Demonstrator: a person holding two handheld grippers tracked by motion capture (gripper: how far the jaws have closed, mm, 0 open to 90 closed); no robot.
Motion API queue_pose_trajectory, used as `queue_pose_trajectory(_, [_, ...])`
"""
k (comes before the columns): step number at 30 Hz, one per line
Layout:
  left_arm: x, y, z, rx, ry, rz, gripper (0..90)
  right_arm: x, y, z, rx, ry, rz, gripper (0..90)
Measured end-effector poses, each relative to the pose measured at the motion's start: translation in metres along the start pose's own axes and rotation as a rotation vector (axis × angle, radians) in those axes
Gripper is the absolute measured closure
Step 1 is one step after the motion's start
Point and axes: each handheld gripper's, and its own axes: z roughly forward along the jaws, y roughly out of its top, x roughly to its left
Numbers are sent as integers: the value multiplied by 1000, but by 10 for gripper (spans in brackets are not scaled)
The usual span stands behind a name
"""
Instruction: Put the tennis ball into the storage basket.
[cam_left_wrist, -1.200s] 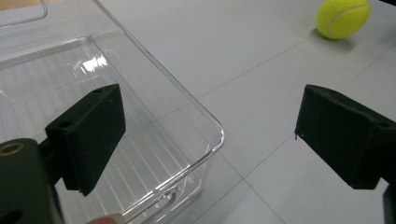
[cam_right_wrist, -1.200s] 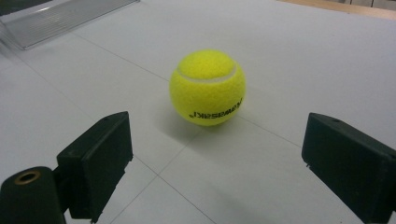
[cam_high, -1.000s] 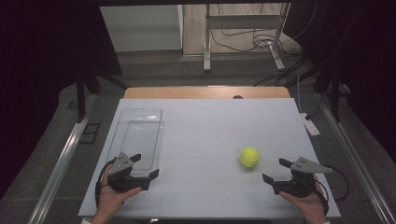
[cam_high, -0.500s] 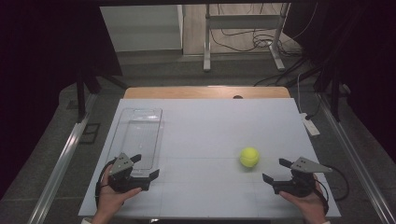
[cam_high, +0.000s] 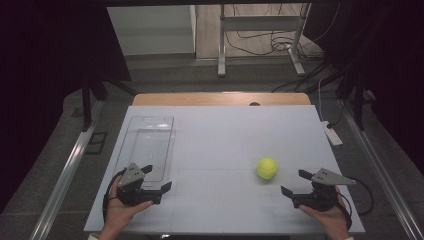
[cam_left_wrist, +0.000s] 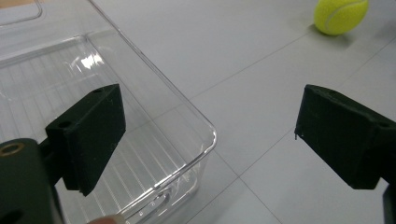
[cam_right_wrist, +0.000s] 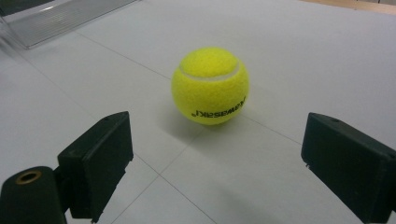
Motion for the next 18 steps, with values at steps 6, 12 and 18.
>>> queue_pose_trajectory(6, [-2, 5, 1, 25, -15, 6, 87, -1, 0, 0, 2, -1, 1, 92])
queue_pose_trajectory(12, [-5, 11, 1, 49, -29, 19, 87, -1, 0, 0, 1, 0, 1, 92])
queue_pose_trajectory(18, [-6, 17, 1, 69, -38, 26, 87, -1, 0, 0, 1, 1, -1, 92])
